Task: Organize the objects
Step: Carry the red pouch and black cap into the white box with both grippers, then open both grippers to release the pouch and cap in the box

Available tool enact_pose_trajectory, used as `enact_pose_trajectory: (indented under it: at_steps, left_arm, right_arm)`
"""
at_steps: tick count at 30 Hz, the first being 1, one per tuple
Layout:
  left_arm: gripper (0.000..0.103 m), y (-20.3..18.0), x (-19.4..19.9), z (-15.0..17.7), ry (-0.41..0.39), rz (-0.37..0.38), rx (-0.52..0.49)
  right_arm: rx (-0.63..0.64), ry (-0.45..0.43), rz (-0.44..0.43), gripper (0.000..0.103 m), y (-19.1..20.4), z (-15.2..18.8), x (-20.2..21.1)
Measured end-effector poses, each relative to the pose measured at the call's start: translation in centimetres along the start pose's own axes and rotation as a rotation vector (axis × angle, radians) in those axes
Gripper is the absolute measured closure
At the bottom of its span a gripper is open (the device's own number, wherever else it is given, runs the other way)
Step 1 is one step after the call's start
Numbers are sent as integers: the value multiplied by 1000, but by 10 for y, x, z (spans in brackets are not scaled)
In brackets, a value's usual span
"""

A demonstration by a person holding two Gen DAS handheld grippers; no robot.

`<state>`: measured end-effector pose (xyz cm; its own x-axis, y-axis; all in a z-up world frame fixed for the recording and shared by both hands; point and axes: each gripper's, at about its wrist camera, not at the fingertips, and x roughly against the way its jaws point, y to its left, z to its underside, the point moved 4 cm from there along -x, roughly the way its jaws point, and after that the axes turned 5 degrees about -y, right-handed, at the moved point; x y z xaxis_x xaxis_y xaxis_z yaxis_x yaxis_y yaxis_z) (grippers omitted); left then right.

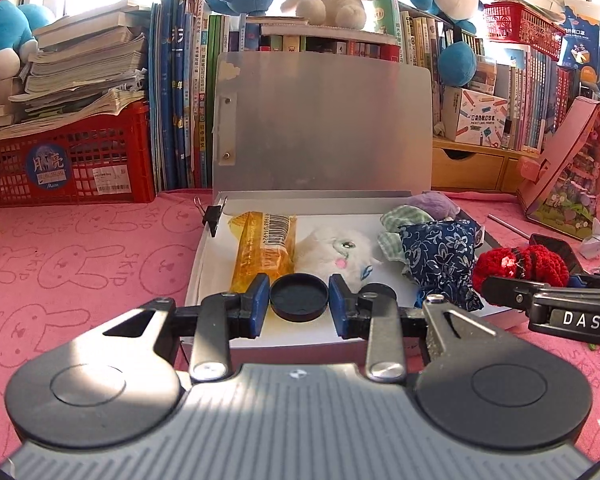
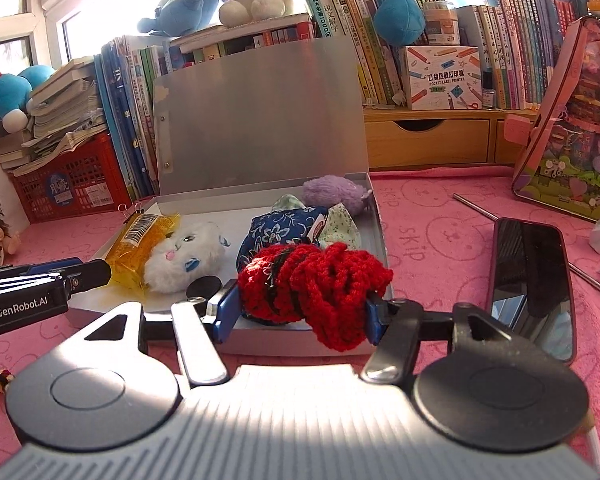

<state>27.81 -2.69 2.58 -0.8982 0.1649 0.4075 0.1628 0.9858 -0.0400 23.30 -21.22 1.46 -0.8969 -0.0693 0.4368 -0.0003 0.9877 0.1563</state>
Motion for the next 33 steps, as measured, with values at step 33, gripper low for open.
enact_pose_trajectory:
  at_steps: [33]
  left_arm:
    - [65, -2, -60, 12, 105, -39, 3]
  right_arm:
    - [7, 35, -34, 38, 6, 7, -41]
